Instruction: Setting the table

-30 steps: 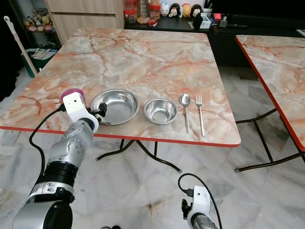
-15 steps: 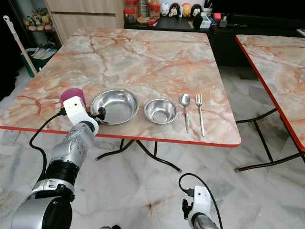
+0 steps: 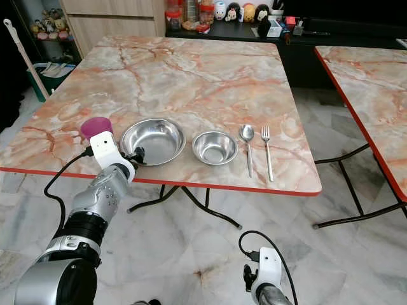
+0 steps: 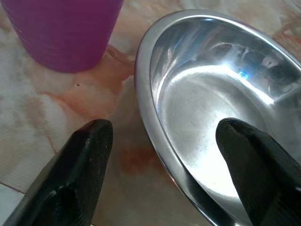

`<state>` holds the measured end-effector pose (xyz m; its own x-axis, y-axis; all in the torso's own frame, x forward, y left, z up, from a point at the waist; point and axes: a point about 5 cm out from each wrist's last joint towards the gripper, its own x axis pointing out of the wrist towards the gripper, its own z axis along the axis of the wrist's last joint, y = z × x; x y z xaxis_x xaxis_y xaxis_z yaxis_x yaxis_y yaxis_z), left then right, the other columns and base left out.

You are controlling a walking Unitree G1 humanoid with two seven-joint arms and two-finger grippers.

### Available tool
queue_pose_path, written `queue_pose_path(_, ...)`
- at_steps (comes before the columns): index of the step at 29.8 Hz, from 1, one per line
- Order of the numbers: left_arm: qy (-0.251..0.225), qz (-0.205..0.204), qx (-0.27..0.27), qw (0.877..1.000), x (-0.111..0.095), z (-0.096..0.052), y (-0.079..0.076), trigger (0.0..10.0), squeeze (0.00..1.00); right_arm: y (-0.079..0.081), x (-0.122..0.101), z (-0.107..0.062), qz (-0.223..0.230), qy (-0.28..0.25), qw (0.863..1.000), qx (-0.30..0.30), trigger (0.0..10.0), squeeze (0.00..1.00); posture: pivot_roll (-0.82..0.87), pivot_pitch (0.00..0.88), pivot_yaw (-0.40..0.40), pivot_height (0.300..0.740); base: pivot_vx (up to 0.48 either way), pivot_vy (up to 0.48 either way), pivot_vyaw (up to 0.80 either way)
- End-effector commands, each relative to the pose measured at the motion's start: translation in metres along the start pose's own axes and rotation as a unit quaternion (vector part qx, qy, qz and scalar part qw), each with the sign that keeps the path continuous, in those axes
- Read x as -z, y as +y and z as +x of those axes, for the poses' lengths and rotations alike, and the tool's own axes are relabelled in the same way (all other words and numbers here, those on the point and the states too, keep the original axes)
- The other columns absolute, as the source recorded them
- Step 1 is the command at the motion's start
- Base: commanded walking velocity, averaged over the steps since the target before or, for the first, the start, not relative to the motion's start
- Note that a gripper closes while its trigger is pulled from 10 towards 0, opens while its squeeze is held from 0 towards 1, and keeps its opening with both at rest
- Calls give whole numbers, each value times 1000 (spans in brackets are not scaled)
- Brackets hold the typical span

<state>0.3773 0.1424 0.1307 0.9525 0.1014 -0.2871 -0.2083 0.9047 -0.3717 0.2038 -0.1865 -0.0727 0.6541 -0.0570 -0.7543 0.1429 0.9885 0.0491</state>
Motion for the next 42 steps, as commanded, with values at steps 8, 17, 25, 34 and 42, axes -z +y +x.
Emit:
queue_pose_path(8, 2, -2, -4, 1000, -1, 2, 0, 0, 0, -1, 1, 0, 5, 3, 1000, 2, 10000, 0, 55, 87, -29, 740, 0, 0, 0)
queue_pose_path(17, 10, -3, -4, 1000, 3, 2, 1, 0, 0, -1, 1, 0, 5, 5, 1000, 1, 10000, 0, 55, 78, -23, 740, 0, 0, 0)
queue_pose_path(25, 15, 4, -9, 1000, 4, 1, 4, 0, 0, 2, 1, 0, 6, 4, 1000, -1, 10000, 0, 59, 66, -18, 740, 0, 0, 0)
queue_pose_path(34, 12, 10, -16, 1000, 3, 0, 10, 0, 0, 5, 2, 0, 3, 7, 1000, -6, 10000, 0, 72, 68, -22, 740, 0, 0, 0)
queue_pose_path(42, 9, 6, -19, 1000, 3, -1, 13, 0, 0, 5, 1, 0, 1, 8, 1000, -7, 10000, 0, 79, 82, -29, 740, 0, 0, 0)
